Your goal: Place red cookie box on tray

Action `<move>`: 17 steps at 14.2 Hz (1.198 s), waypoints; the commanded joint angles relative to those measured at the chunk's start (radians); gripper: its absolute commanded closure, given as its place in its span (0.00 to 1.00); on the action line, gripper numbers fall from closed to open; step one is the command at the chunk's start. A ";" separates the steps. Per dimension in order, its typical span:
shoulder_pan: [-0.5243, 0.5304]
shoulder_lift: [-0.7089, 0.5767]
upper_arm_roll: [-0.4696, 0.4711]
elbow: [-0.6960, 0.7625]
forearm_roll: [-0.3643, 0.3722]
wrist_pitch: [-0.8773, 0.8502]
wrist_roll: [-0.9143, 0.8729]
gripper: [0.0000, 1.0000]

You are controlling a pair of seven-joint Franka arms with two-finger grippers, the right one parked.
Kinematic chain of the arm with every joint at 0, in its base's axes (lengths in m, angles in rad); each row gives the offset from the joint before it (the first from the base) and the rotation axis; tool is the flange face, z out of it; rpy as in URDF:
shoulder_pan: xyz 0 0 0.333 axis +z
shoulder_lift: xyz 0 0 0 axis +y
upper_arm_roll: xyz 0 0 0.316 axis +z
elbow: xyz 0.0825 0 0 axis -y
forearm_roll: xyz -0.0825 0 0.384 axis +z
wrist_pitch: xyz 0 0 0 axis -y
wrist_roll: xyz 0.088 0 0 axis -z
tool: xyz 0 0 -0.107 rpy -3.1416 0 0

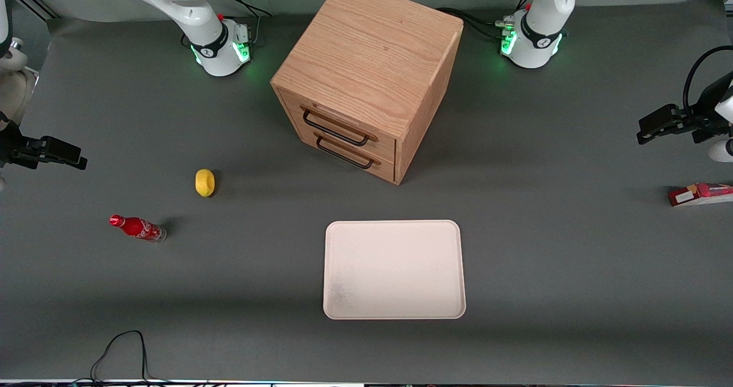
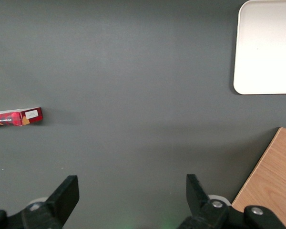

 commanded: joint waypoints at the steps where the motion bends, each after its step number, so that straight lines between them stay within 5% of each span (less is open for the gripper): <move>1: 0.000 -0.025 0.001 -0.013 -0.010 -0.016 0.018 0.00; 8: 0.009 0.004 0.015 0.001 -0.001 0.001 0.016 0.00; 12: 0.144 0.068 0.025 0.017 0.000 0.063 0.050 0.00; 17: 0.372 0.234 0.025 0.157 0.000 0.063 0.356 0.00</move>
